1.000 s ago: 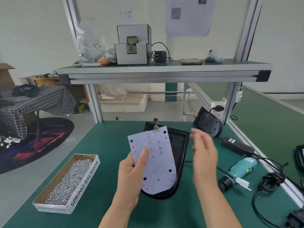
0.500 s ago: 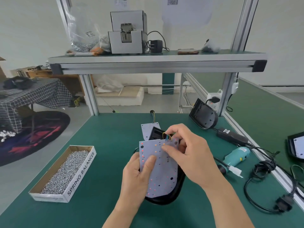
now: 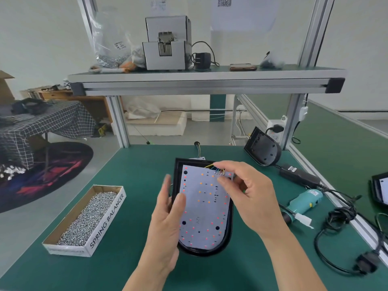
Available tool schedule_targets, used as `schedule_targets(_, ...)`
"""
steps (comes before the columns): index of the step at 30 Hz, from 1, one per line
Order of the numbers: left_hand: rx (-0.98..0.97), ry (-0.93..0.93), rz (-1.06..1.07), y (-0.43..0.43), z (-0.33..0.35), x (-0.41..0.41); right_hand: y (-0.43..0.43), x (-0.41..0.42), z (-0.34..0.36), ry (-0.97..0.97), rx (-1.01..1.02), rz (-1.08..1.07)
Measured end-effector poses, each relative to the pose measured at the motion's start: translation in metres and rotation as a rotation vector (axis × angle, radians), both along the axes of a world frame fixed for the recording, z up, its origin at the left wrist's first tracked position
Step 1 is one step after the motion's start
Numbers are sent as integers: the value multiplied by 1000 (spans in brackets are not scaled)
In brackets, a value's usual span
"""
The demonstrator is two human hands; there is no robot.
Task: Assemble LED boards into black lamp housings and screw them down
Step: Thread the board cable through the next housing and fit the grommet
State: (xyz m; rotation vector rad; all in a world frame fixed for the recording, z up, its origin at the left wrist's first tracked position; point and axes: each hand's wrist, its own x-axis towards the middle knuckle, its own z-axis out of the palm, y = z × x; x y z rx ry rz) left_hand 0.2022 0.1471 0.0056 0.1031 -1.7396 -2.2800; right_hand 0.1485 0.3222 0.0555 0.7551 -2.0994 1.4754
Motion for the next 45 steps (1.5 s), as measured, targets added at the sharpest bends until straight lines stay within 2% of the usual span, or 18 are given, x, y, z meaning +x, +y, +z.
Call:
schedule_targets(6, 206, -81, -217, -7, 7, 3, 2, 1, 0, 97, 131, 5)
schedule_targets(8, 193, -82, -243, -6, 10, 2, 0, 0, -5, 112, 93, -15)
schedule_targets(9, 179, -80, -245, -7, 12, 2, 1, -1, -8, 97, 5, -32)
schedule_targets(11, 161, -64, -255, -7, 15, 4, 6, -6, -15, -27, -250, -56)
schedule_targets(13, 139, -41, -272, -8, 15, 6, 12, -9, -20, -282, -421, 82)
schedule_targets(15, 149, -33, -288, -6, 14, 9, 11, -6, -23, -493, -413, 410)
schedule_targets(17, 182, -36, -296, -4, 13, 10, 2, 3, -24, -619, -294, 593)
schedule_targets(19, 209, -52, -290, -6, 14, 11, -7, 9, -24, -663, -220, 568)
schedule_targets(22, 196, -75, -284, -10, 14, 14, -15, 10, -26, -606, -169, 481)
schedule_targets(25, 185, -78, -229, -9, 13, 15, -24, 8, -27, -623, -188, 388)
schedule_targets(27, 147, -97, -217, -5, 13, 17, -24, 5, -28, -667, -231, 317)
schedule_targets(29, 113, -114, -194, -2, 13, 18, -21, 0, -30, -653, -168, 273)
schedule_targets(33, -2, -100, -118, 0, 17, 15, -14, 0, -39, -746, -89, 286)
schedule_targets(35, -34, -98, -100, -2, 20, 13, -11, 4, -39, -674, -117, 289)
schedule_targets(38, -105, -104, -71, -6, 20, 12, -5, 6, -37, -665, -423, 301)
schedule_targets(39, -127, -105, -61, -6, 20, 12, -4, 9, -32, -644, -436, 323)
schedule_targets(42, -186, -101, -37, -3, 18, 13, -8, 10, -28, -455, -206, 187)
schedule_targets(45, -242, -94, 5, -4, 20, 12, -13, 13, -30, -450, -276, 133)
